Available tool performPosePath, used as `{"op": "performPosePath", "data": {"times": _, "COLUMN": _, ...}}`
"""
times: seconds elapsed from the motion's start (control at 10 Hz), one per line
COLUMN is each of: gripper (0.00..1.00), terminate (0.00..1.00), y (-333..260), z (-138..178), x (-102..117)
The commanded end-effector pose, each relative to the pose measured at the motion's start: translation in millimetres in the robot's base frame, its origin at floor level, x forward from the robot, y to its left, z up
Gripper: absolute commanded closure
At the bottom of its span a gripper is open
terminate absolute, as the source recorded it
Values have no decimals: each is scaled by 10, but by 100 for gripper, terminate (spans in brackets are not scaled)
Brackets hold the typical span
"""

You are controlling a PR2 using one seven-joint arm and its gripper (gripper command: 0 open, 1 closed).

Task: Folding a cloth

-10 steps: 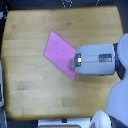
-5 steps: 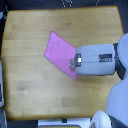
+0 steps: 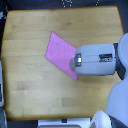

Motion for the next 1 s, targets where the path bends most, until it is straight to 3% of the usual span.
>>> {"op": "performPosePath", "data": {"times": 0.0, "gripper": 100, "terminate": 0, "y": 40, "z": 61, "x": 13}}
{"op": "performPosePath", "data": {"times": 0.5, "gripper": 100, "terminate": 0, "y": 56, "z": 152, "x": 60}}
{"op": "performPosePath", "data": {"times": 0.9, "gripper": 100, "terminate": 0, "y": 187, "z": 358, "x": 228}}
